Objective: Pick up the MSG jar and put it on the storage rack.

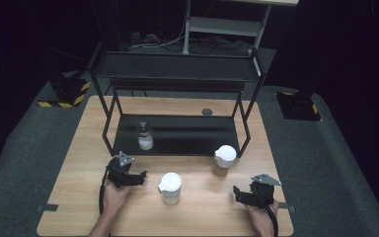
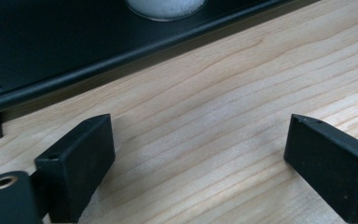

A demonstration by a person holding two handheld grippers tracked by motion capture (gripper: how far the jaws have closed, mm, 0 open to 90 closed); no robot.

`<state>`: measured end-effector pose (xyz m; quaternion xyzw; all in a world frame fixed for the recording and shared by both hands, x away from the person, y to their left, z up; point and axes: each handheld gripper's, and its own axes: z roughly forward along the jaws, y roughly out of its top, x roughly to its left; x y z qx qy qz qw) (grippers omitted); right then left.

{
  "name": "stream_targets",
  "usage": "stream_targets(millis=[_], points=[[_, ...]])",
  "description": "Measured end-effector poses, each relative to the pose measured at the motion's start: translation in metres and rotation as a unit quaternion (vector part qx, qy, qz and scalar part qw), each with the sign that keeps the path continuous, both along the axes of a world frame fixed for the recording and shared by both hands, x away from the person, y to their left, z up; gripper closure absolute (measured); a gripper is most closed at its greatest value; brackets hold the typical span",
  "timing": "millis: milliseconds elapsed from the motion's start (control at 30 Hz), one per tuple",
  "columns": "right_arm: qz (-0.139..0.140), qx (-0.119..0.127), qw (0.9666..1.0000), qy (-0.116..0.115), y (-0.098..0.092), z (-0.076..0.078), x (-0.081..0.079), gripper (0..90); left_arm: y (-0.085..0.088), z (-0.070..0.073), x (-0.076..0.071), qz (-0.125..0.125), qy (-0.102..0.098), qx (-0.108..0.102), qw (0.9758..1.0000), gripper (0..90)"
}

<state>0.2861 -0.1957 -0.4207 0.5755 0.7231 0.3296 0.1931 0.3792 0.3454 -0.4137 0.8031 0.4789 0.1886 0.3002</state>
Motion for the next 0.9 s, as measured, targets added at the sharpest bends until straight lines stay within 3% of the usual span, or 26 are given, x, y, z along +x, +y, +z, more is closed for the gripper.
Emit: stream_targets(millis=[133,367,700,800,900], points=[[0.013,-0.001,0.9998,-0.011,0.002,0.004,-0.008,6.8,0.001,0.000,0.001,-0.001,0.001,-0.002,1.0000,8.7],[0.043,0.023,0.9988,-0.012,0.002,0.008,-0.011,7.1,0.001,0.000,0.000,0.000,0.001,-0.003,1.0000,9.1],[0.090,0.046,0.9947,-0.020,0.008,0.015,-0.016,7.7,0.001,0.000,0.000,0.001,0.000,-0.002,1.0000,9.3],[0.115,0.057,0.9916,-0.015,0.013,0.013,-0.013,7.7,0.001,0.000,0.000,0.000,0.001,-0.003,1.0000,9.3],[0.151,0.070,0.9859,-0.020,0.024,0.010,-0.011,8.0,0.000,0.000,-0.001,0.001,-0.001,0.000,1.0000,9.3]])
